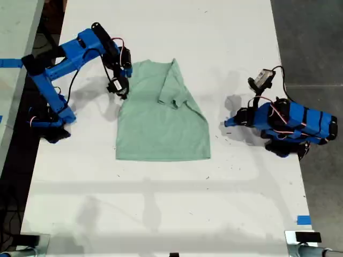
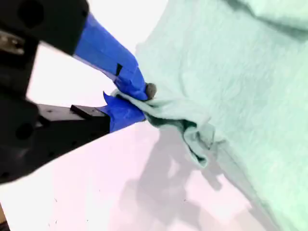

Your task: Fold t shirt

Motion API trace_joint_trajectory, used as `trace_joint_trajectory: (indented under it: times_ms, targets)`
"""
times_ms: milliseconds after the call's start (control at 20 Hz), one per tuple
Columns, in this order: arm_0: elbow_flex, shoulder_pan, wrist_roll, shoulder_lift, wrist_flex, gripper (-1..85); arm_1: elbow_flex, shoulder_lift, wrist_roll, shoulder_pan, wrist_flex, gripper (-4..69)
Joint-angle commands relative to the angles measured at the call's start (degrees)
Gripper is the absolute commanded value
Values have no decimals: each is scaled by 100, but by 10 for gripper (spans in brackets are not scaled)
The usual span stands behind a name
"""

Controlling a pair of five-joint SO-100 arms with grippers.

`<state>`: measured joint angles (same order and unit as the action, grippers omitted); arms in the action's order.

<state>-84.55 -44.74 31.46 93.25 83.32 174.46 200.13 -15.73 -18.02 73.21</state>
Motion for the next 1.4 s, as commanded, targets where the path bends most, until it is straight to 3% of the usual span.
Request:
trace_joint_trajectory:
  times_ms: [0, 250, 300, 350, 450, 550, 600, 650, 800, 900, 1100, 1350]
  targets:
    - [1257, 721, -431, -492, 141, 0, 149, 97, -70, 44, -44, 5]
    - [3226, 1389, -712, -2663, 272, 14, 149, 97, -97, 70, -53, 5]
    - [3234, 1415, -782, -2786, 237, 130, 149, 97, -97, 79, -53, 5]
    - [3234, 1415, -765, -2786, 229, 344, 149, 97, -105, 79, -62, 5]
    - [3234, 1415, -589, -2373, 316, 392, 149, 97, -123, 79, -70, 5]
    - [3234, 1292, -483, -1512, 527, 323, 149, 97, -123, 79, -70, 5]
    - [3208, 1134, -510, -967, 686, 139, 149, 97, -123, 79, -70, 5]
    - [3041, 976, -589, -255, 747, 20, 149, 97, -123, 79, -70, 5]
    - [2663, 844, -782, 1995, 747, 0, 149, 97, -123, 88, -70, 5]
    - [1811, 1099, -1081, 3595, 422, 0, 149, 97, -114, 79, -70, 5]
    - [-2320, 1819, -1521, 7207, -1802, 0, 149, 97, -105, 79, -70, 5]
    - [-7216, 2285, -2109, 9835, -3691, -1, 149, 97, -105, 79, -79, 5]
